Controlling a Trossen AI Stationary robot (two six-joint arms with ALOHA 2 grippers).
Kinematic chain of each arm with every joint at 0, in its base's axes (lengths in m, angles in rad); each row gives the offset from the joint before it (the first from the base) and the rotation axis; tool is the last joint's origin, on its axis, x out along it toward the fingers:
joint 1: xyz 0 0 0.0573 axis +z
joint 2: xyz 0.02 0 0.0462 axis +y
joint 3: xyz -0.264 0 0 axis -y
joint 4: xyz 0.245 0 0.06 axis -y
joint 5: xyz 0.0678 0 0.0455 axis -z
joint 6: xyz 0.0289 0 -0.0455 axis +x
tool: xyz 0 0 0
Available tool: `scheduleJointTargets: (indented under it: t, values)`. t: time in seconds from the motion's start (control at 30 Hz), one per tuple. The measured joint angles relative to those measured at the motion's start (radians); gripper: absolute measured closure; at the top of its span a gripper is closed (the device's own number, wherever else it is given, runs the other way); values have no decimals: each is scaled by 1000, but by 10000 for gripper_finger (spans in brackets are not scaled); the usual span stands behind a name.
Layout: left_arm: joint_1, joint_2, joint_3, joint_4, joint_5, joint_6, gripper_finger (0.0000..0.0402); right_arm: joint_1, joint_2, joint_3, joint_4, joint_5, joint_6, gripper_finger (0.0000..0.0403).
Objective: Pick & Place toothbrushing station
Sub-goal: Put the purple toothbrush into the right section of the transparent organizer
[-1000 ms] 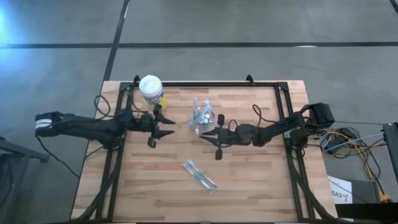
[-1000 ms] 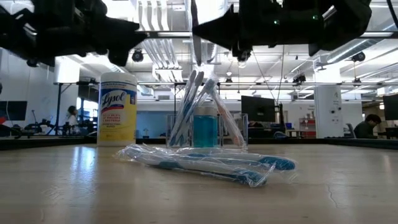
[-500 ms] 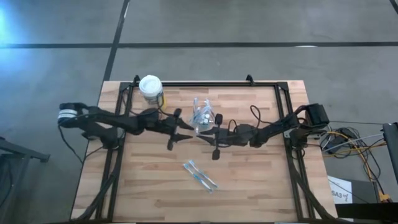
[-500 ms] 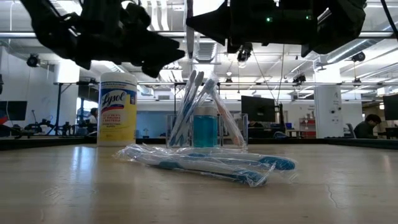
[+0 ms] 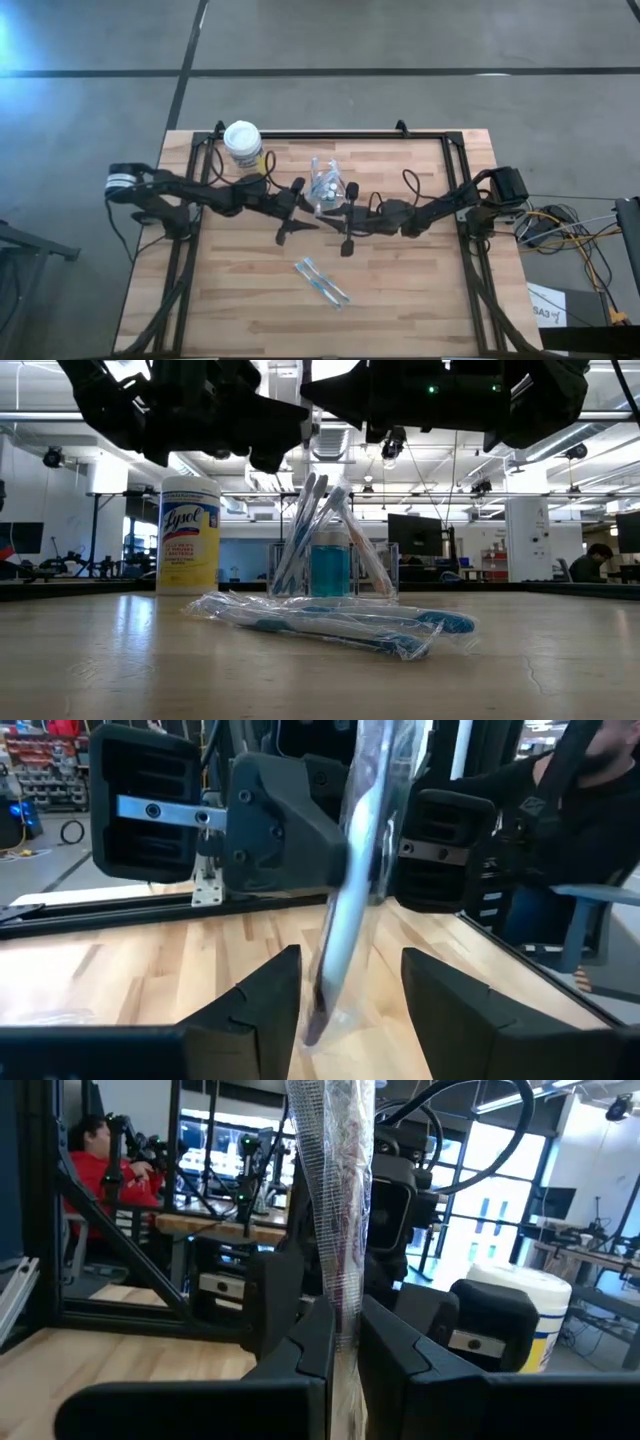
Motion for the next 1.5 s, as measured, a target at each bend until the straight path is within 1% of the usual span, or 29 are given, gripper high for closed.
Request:
scheduleJointTargets:
  t: [0.13, 0.2, 0.3, 0.43, 0.47, 0.6, 0.67, 0.77, 0.97, 1.03, 1.13, 1.3, 1.37, 1.5]
  values:
    - [-1, 23, 16, -1, -19, 9, 232, 0, 0, 0, 4, 0, 0, 380]
    - [-1, 30, 17, -4, -31, 18, 246, 0, 0, 0, 4, 0, 0, 380]
    - [-1, 28, 14, -4, -34, 36, 289, 0, 0, 0, 3, 0, 0, 380]
    - [-1, 16, 10, -2, -33, 68, 372, 0, 0, -1, 4, 2, 8, 380]
    - [-1, 14, 10, -4, -36, 73, 376, 0, 0, -1, 7, 1, 10, 380]
    - [-2, 12, 11, -15, -34, 75, 373, 0, 0, -1, 2, 2, 10, 378]
    - [-3, 12, 11, -21, -35, 79, 375, 0, 0, -1, 0, 1, 25, 370]
    - [-4, 11, 7, -25, -50, 78, 375, 0, -1, -1, -3, -1, 59, 344]
    - [-3, 11, 6, -56, -79, 81, 375, 0, -9, -1, 3, -3, 114, 274]
    - [-3, 11, 6, -70, -97, 93, 375, 0, -12, -1, -1, -3, 131, 257]
    - [-3, 11, 6, -90, -114, 106, 375, 0, -17, -1, 1, -3, 132, 242]
    - [-3, 11, 6, -95, -117, 116, 375, 0, -28, -1, 1, -3, 135, 241]
    - [-3, 11, 6, -97, -121, 117, 375, 0, -28, -1, 1, -3, 135, 252]
    - [-4, 11, 6, -120, -126, 129, 375, 0, -28, -1, -4, 1, 135, 286]
